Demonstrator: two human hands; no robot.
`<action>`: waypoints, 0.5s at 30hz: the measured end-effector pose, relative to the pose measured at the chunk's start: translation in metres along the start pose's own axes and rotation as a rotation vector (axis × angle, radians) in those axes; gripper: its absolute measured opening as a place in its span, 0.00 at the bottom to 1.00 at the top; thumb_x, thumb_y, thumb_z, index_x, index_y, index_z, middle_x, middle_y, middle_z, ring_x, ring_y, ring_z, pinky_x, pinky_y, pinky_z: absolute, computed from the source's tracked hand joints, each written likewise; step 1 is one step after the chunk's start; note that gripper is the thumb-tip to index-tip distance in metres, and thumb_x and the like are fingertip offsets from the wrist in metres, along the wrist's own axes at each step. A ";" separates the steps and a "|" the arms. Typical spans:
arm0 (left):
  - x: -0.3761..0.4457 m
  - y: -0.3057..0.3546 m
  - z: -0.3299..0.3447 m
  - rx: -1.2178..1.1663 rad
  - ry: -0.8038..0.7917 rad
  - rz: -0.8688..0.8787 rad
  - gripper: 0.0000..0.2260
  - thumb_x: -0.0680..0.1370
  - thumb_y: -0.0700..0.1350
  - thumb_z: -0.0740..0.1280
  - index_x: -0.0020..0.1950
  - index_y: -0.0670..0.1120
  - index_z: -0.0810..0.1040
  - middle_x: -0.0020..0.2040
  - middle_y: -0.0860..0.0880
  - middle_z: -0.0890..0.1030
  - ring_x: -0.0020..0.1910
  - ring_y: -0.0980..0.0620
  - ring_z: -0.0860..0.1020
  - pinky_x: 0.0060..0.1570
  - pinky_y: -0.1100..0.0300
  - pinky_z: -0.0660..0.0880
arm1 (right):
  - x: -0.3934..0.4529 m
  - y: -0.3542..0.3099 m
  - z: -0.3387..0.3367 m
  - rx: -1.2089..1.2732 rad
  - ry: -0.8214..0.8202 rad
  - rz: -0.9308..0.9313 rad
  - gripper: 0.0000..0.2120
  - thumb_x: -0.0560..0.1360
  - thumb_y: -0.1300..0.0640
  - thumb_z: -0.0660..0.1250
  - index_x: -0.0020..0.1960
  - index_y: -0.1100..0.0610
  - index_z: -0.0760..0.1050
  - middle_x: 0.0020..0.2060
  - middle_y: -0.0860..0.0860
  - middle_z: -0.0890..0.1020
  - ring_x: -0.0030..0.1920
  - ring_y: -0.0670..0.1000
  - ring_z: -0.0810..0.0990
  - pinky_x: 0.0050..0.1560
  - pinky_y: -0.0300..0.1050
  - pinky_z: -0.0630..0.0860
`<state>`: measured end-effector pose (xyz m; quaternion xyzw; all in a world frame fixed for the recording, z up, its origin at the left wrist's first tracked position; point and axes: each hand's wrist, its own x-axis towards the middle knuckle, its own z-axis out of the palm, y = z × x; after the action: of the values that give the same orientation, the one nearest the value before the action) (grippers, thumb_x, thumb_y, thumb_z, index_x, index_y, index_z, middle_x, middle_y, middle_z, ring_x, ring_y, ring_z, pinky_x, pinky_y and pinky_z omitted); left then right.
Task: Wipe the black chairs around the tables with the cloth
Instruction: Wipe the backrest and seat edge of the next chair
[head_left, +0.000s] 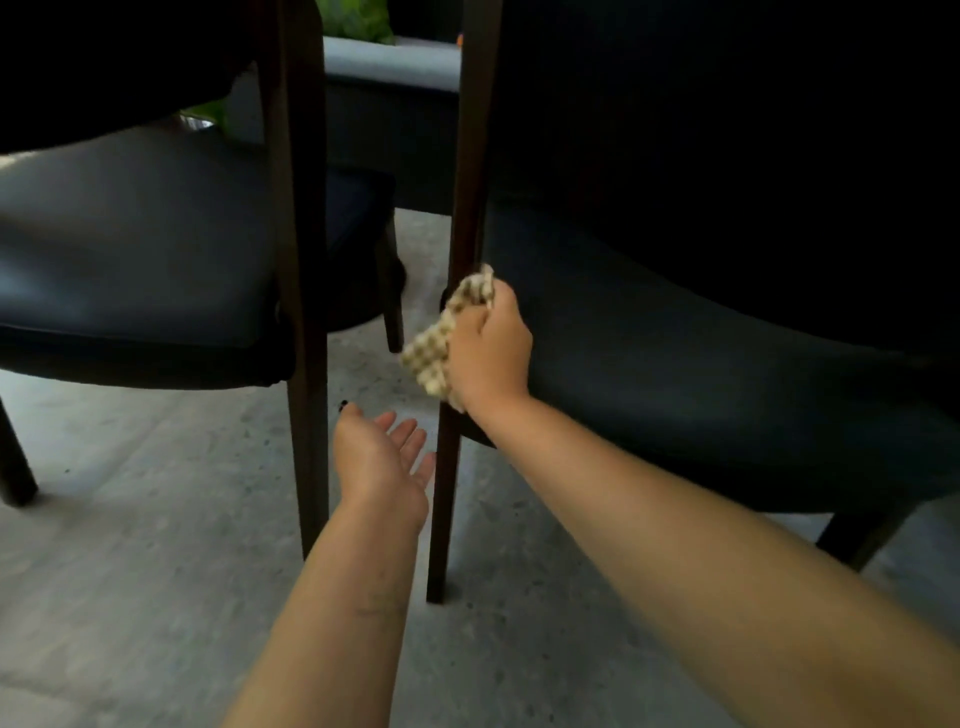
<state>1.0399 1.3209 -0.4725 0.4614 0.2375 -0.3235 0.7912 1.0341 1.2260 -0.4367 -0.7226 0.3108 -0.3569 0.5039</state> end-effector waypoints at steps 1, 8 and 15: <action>0.002 0.003 -0.002 -0.037 0.007 -0.009 0.25 0.83 0.57 0.51 0.71 0.41 0.69 0.68 0.39 0.73 0.68 0.43 0.72 0.66 0.47 0.67 | -0.010 0.008 -0.009 -0.041 -0.041 -0.174 0.19 0.80 0.63 0.55 0.71 0.58 0.67 0.65 0.54 0.74 0.65 0.48 0.71 0.57 0.25 0.67; 0.007 0.010 -0.002 -0.153 0.013 -0.004 0.24 0.83 0.56 0.52 0.72 0.42 0.68 0.67 0.39 0.74 0.67 0.43 0.72 0.66 0.47 0.67 | 0.035 -0.017 -0.020 -1.120 -0.459 -1.408 0.15 0.79 0.66 0.56 0.61 0.66 0.75 0.59 0.62 0.78 0.63 0.62 0.75 0.67 0.54 0.67; 0.018 0.004 -0.004 -0.186 -0.031 -0.032 0.23 0.83 0.56 0.52 0.69 0.42 0.70 0.58 0.40 0.79 0.62 0.42 0.76 0.63 0.46 0.70 | 0.052 -0.071 0.011 -2.029 -0.454 -1.013 0.17 0.78 0.50 0.56 0.43 0.60 0.77 0.37 0.56 0.79 0.56 0.61 0.76 0.65 0.62 0.59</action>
<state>1.0544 1.3206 -0.4844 0.3770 0.2615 -0.3197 0.8290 1.0783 1.2104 -0.3617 -0.8843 0.0315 0.0338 -0.4647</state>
